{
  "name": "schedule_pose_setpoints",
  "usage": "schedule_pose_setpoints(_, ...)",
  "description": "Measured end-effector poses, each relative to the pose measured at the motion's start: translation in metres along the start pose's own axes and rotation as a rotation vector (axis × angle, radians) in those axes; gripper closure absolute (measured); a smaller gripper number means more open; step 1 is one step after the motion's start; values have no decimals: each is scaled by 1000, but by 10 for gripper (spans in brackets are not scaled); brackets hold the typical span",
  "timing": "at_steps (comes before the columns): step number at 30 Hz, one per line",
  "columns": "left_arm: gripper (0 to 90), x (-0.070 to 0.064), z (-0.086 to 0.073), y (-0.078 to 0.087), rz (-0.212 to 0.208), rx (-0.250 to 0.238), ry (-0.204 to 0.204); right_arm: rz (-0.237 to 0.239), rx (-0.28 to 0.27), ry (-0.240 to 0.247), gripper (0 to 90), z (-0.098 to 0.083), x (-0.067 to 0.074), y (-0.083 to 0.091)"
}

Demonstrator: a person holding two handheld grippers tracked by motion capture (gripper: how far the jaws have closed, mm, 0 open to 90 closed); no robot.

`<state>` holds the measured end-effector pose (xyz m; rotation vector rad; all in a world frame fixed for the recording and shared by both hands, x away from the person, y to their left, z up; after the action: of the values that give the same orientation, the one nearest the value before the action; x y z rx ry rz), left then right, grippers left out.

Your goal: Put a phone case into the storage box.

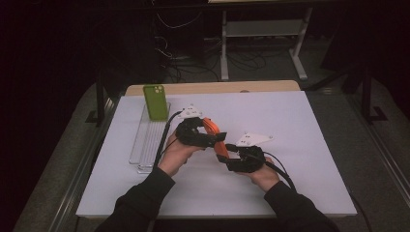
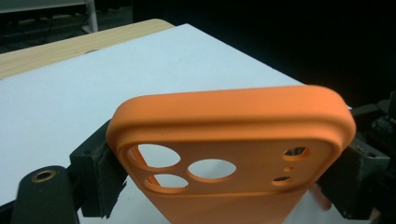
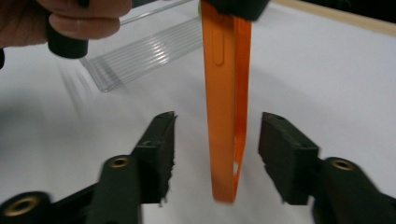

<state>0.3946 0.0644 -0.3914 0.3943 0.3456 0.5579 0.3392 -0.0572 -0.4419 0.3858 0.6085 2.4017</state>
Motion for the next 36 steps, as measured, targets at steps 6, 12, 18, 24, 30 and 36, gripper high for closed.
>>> schedule_pose_setpoints(6,146,6,0,1,15,8,8,-12,29,-15,316,-5,-8,7)
schedule_pose_setpoints(12,147,14,8,5,36,12,-7,-85,62,-41,157,-15,-24,21)
schedule_pose_setpoints(18,148,22,19,11,61,16,-32,-156,71,-50,98,-27,-42,36)
schedule_pose_setpoints(24,148,35,36,23,100,11,-30,-156,130,-34,0,-44,-47,47)
schedule_pose_setpoints(30,148,49,55,39,142,-8,-30,-170,131,-28,0,-54,-47,57)
schedule_pose_setpoints(36,148,66,66,56,190,-22,-19,-162,124,-34,0,-62,-47,65)
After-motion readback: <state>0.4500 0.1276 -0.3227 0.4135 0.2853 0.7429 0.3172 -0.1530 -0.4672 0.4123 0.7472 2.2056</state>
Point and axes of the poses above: each handheld gripper's, and its own axes: y roughly backward along the jaws, z roughly out of its top, x roughly to its left, the point moved 6 cm from there along -y, roughly forward along the jaws, and after that the axes turned 1 degree about x, right-handed, at the moved point
